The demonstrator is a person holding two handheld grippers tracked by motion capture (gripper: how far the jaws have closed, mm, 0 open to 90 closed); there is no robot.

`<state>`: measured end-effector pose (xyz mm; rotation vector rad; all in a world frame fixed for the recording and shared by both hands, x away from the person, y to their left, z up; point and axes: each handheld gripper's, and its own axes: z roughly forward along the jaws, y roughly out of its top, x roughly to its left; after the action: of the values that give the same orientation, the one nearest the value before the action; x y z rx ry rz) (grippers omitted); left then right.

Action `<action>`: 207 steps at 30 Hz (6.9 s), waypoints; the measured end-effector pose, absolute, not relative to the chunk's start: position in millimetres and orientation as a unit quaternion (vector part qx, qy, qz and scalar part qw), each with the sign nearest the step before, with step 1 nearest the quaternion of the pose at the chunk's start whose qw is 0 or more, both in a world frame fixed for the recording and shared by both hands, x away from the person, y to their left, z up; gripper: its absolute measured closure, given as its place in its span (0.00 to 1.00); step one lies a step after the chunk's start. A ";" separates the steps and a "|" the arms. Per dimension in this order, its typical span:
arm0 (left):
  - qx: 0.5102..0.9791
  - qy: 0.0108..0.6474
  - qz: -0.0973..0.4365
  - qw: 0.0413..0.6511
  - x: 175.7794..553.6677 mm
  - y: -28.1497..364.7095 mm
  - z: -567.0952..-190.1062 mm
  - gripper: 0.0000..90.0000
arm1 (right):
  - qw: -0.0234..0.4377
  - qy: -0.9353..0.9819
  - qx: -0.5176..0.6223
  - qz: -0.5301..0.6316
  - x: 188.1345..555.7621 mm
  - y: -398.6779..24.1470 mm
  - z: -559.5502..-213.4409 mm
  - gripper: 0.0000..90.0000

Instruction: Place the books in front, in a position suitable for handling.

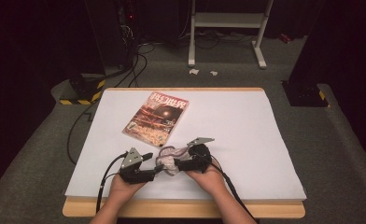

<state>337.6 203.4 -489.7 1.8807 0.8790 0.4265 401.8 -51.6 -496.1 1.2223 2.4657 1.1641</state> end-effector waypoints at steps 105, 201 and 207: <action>0.757 0.407 0.212 0.465 349.0 228.7 -495.8 0.44 | 0.250 0.701 0.545 0.387 393.6 -252.9 -474.7 0.73; 0.764 0.407 0.207 0.455 350.5 225.4 -498.4 0.45 | 0.272 0.702 0.491 0.438 374.7 -215.6 -437.5 0.38; 0.765 0.408 0.208 0.453 350.7 225.7 -498.5 0.47 | 0.252 0.724 0.466 0.442 373.2 -192.3 -443.3 0.34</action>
<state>350.7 225.7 -498.5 1.8890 1.0086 0.5142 373.2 -192.3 -443.3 1.2674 1.9681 1.2022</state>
